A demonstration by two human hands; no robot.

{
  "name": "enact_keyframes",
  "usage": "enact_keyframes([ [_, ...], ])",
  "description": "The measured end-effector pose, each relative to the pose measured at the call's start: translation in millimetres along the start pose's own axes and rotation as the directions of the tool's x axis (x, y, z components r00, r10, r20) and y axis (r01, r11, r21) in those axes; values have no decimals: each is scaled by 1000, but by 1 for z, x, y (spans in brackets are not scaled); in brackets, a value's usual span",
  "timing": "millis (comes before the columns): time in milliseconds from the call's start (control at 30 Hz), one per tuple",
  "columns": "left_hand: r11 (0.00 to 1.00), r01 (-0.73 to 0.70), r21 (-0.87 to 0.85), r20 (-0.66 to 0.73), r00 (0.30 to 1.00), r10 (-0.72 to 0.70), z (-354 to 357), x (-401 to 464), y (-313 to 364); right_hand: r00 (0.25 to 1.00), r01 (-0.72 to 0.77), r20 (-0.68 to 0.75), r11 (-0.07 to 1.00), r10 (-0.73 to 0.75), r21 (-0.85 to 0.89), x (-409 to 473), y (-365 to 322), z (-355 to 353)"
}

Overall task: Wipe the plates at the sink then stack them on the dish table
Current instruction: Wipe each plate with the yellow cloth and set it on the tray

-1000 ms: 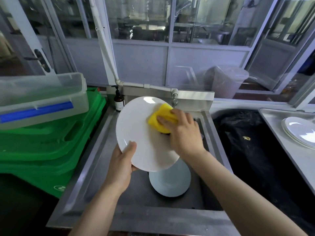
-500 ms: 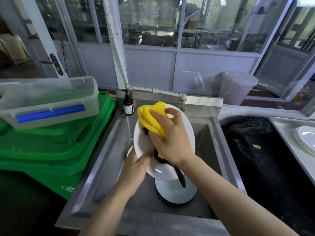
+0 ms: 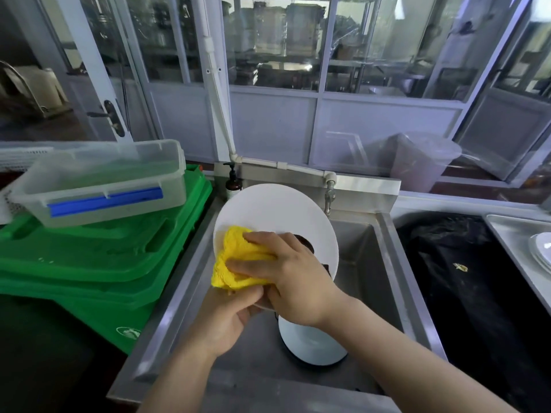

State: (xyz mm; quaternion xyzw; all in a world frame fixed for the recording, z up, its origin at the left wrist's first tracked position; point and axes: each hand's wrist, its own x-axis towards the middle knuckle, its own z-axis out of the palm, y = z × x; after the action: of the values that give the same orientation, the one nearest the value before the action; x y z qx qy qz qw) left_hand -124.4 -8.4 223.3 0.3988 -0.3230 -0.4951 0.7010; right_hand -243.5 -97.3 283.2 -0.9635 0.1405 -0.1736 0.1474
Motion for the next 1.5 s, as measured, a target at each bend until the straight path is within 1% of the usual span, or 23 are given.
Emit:
enact_keyframes([
  [100, 993, 11, -116, -5, 1000, -12, -4, -3, 5, 1000, -1, -18, 998, 0, -67, -3, -5, 4],
  [200, 981, 36, -192, -118, 991, -59, -5, -3, 10, 998, 25, -59, 977, -38, -211, -7, -6, 12],
  [267, 973, 6, -233, -184, 982, -50, -10, -2, 9, 994, 35, -85, 961, -61, -276, -11, -5, 15],
  [333, 965, -66, -255, -231, 973, 6, -16, -2, 9, 993, 26, -103, 952, -60, -306, -14, -3, 16],
  [400, 967, -122, -224, -250, 966, 64, -21, -3, 12, 992, -2, -122, 948, -39, -318, -15, 3, 16],
  [467, 975, -155, -159, -279, 954, 107, -26, -4, 16, 990, -55, -144, 943, 8, -328, -14, 10, 14],
  [533, 981, -160, -110, -297, 947, 121, -27, -5, 19, 983, -129, -168, 939, 78, -318, -11, 16, 13],
  [633, 980, -180, -81, -286, 946, 150, -26, -4, 21, 961, -219, -223, 940, 161, -263, -6, 13, 17],
  [667, 978, -189, -85, -291, 944, 157, -24, -4, 21, 956, -218, -250, 944, 156, -248, -5, 8, 20],
  [733, 981, -171, -95, -314, 940, 133, -21, -4, 20, 957, -147, -275, 967, 86, -207, -5, -8, 30],
  [833, 993, -62, -104, -336, 942, 24, -19, -6, 18, 973, -14, -231, 990, -19, -139, -7, -26, 42],
  [867, 994, -59, -97, -336, 942, 23, -19, -6, 17, 975, 6, -221, 993, -32, -116, -7, -25, 42],
  [933, 993, -99, -57, -333, 940, 75, -20, -7, 16, 977, 38, -205, 996, -55, -85, -8, -14, 37],
  [1000, 991, -132, 4, -317, 940, 126, -22, -10, 16, 978, 35, -199, 993, -57, -115, -10, 0, 31],
  [1033, 990, -136, 45, -319, 937, 143, -23, -11, 15, 977, 3, -210, 991, -31, -131, -11, 7, 28],
  [1067, 987, -132, 91, -332, 930, 155, -25, -13, 14, 974, -54, -227, 991, 25, -121, -11, 15, 27],
  [1133, 976, -111, 188, -346, 922, 172, -28, -15, 12, 951, -190, -256, 981, 177, -29, -8, 26, 25],
  [1200, 954, -81, 288, -323, 930, 177, -29, -18, 11, 914, -293, -266, 952, 307, 91, -3, 33, 24],
  [1267, 910, -77, 407, -291, 934, 209, -27, -19, 12, 859, -355, -290, 899, 422, 258, 2, 33, 24],
  [1300, 876, -82, 476, -273, 933, 236, -25, -19, 14, 822, -362, -312, 861, 476, 358, 4, 32, 24],
  [1367, 789, -95, 607, -239, 925, 295, -21, -20, 18, 732, -353, -329, 745, 596, 566, 8, 28, 22],
  [1433, 703, -111, 702, -196, 919, 342, -18, -20, 20, 657, -308, -300, 608, 692, 732, 11, 23, 19],
  [1500, 651, -91, 754, -168, 931, 324, -18, -19, 19, 599, -259, -244, 473, 763, 842, 13, 18, 17],
])
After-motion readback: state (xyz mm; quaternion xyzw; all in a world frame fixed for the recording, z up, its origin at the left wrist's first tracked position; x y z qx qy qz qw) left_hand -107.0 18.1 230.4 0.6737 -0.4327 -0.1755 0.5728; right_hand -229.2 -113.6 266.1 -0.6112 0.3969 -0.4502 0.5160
